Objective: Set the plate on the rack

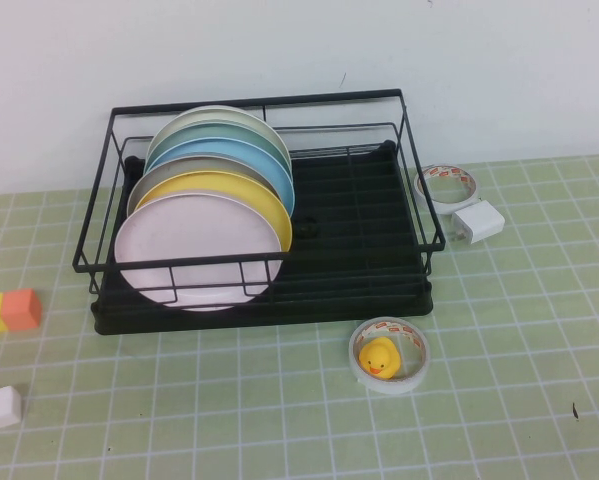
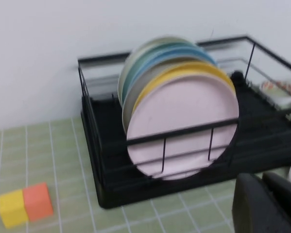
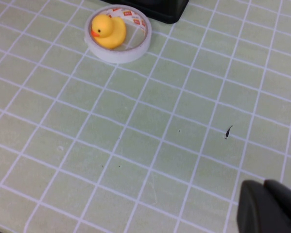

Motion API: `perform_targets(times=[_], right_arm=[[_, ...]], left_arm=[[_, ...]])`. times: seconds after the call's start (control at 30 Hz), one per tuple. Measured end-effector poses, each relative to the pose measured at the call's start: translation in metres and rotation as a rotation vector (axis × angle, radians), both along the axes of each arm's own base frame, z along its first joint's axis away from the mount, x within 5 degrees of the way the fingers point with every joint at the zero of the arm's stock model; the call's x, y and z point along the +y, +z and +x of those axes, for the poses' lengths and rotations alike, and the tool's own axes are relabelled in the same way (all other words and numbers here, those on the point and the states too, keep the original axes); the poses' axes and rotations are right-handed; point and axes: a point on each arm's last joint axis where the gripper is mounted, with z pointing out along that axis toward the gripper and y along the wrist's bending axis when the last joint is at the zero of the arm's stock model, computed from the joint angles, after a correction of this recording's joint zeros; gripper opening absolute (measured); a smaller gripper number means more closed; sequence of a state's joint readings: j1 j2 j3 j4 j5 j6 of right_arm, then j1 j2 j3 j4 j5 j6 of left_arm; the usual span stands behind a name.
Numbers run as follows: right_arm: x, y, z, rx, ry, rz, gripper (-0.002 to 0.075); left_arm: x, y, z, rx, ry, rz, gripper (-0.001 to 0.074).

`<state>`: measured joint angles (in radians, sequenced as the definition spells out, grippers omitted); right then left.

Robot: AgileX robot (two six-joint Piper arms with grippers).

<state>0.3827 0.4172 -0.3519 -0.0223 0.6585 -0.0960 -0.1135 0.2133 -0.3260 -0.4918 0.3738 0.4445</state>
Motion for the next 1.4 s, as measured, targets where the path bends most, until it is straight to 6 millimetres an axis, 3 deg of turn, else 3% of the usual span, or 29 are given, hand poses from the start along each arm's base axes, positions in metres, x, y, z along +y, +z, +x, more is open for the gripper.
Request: perform_targets(times=[0.23, 0.6, 1.13, 1.4], right_arm=[[0.0, 0.0, 0.0, 0.0, 0.0, 0.0, -0.0002], [0.0, 0.0, 0.0, 0.001, 0.0, 0.001, -0.0002], [0.0, -0.001, 0.0, 0.005, 0.0, 0.002, -0.0002], [0.0, -0.001, 0.0, 0.005, 0.0, 0.002, -0.0002]], left_arm=[[0.0, -0.006, -0.02, -0.06, -0.025, 0.0, -0.0001], [0.007, -0.014, -0.027, -0.088, 0.036, 0.037, -0.0001], [0.014, -0.08, -0.004, -0.127, 0.153, -0.055, -0.0001], [0.009, -0.099, -0.008, 0.111, 0.117, -0.133, -0.0001]])
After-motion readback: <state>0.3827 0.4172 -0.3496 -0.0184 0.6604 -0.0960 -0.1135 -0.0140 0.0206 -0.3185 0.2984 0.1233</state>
